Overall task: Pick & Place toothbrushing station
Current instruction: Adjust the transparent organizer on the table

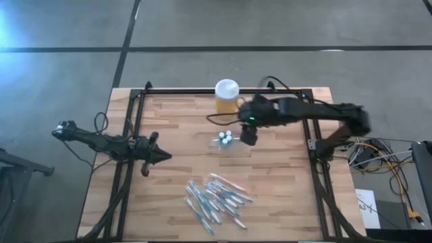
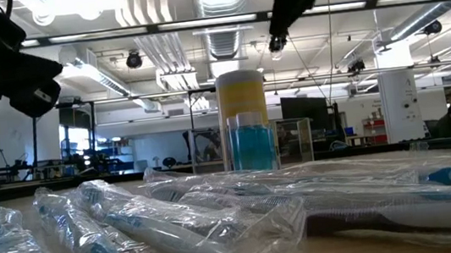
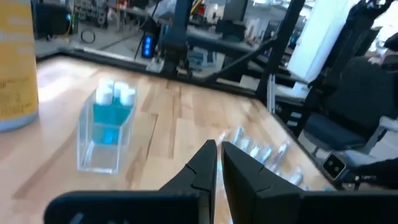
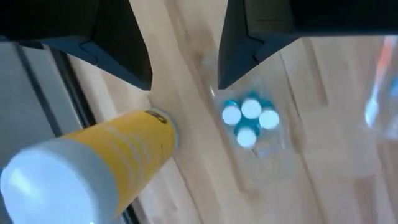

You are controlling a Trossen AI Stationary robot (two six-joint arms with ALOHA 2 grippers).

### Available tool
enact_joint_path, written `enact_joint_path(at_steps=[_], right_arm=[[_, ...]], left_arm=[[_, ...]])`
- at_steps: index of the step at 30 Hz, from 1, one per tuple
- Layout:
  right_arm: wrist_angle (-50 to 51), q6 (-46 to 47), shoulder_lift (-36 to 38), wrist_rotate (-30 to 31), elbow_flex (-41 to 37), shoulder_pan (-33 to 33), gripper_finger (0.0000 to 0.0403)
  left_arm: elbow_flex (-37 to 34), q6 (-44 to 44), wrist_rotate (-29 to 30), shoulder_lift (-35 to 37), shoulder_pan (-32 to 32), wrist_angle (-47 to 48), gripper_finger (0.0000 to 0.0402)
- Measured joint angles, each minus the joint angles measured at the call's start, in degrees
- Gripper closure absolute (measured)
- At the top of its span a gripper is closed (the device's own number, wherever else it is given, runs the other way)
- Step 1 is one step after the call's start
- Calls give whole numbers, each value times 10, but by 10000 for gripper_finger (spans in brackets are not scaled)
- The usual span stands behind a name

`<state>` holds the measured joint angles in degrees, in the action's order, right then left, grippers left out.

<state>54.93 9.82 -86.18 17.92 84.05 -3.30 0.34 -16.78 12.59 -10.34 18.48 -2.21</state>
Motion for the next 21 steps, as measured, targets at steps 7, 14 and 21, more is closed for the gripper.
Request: enact_joint_path(at_steps=[7, 14, 21], right_arm=[[-273, 67, 178, -1, -285, 43, 251], [-453, 102, 250, 26, -478, 54, 305], [-531, 141, 259, 90, -571, 78, 388]], left_arm=[[0, -38, 0, -98, 0, -7, 393], [0, -78, 33, -218, 1, -101, 397], [4, -147, 43, -310, 1, -143, 397]])
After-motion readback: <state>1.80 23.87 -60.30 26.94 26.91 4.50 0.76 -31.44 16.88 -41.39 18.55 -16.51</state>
